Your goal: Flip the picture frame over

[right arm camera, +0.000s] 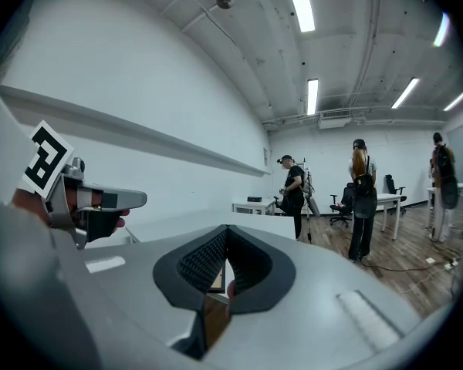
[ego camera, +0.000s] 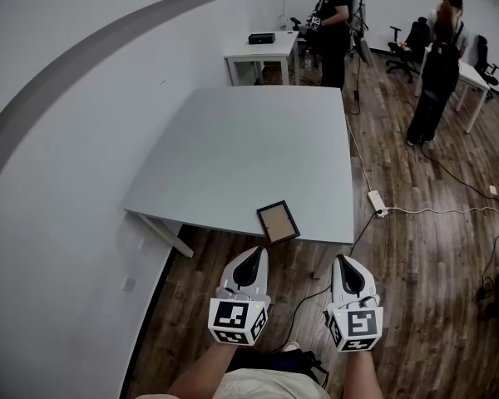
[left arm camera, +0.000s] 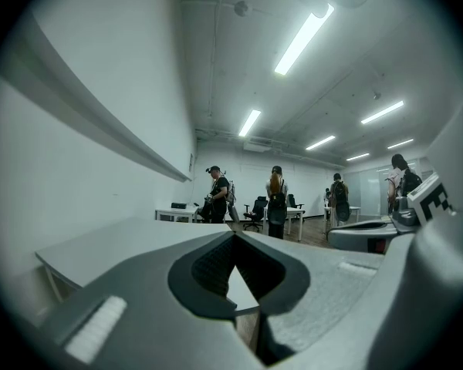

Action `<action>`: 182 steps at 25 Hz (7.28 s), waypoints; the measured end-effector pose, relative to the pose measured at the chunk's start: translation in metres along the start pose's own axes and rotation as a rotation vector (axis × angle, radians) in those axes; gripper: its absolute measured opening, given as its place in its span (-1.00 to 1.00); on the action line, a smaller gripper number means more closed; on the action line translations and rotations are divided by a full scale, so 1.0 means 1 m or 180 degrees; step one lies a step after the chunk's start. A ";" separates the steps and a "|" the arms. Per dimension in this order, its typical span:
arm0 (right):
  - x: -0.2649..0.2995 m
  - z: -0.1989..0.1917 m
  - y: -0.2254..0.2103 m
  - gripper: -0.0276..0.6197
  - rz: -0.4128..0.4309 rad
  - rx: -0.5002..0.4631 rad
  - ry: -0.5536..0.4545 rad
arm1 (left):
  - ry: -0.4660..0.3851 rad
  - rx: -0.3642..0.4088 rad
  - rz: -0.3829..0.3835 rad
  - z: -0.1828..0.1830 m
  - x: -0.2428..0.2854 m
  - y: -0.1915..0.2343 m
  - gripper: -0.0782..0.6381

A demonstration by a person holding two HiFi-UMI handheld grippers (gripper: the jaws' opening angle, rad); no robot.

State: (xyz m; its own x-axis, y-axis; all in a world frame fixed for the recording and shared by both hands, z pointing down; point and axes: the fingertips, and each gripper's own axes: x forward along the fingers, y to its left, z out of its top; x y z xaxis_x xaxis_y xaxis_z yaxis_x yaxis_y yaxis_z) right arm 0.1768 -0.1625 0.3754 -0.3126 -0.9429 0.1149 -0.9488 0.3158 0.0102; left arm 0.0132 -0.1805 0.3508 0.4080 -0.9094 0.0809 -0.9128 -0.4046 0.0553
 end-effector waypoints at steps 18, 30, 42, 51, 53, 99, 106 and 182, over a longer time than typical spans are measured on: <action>0.046 -0.010 -0.006 -0.84 -0.0083 -0.0035 0.0166 | 0.0064 -0.0131 -0.0066 -0.017 0.043 0.029 -0.78; 0.078 -0.030 0.012 -0.84 -0.0107 -0.0003 0.0325 | 0.0294 -0.0551 -0.0132 -0.068 0.060 0.055 -0.78; 0.088 -0.062 0.027 -0.84 -0.0089 -0.0005 0.0545 | 0.0667 -0.1667 -0.0101 -0.148 0.078 0.076 -0.49; 0.096 -0.092 0.037 -0.84 -0.0074 0.0040 0.0704 | 0.0824 -0.2642 -0.0138 -0.212 0.100 0.083 -0.23; 0.098 -0.096 0.038 -0.85 -0.0077 0.0049 0.0734 | 0.0832 -0.2819 -0.0102 -0.226 0.105 0.087 -0.22; 0.121 -0.138 0.053 -0.85 -0.0077 -0.0004 0.1022 | 0.0192 -0.4195 -0.0906 -0.261 0.146 0.083 -0.57; 0.115 -0.130 0.044 -0.84 -0.0072 0.0017 0.0964 | 0.0154 -0.3992 -0.0748 -0.246 0.143 0.087 -0.57; 0.102 -0.122 0.037 -0.85 -0.0124 0.0078 0.0864 | 0.1038 0.5204 -0.0533 -0.255 0.155 0.080 -0.53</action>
State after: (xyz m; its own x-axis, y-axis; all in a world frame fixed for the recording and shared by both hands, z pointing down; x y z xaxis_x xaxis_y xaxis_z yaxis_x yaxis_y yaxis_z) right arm 0.1156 -0.2337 0.5084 -0.2554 -0.8903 0.3769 -0.9617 0.2742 -0.0038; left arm 0.0081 -0.3294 0.6214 0.2909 -0.8770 0.3825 0.1665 -0.3473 -0.9229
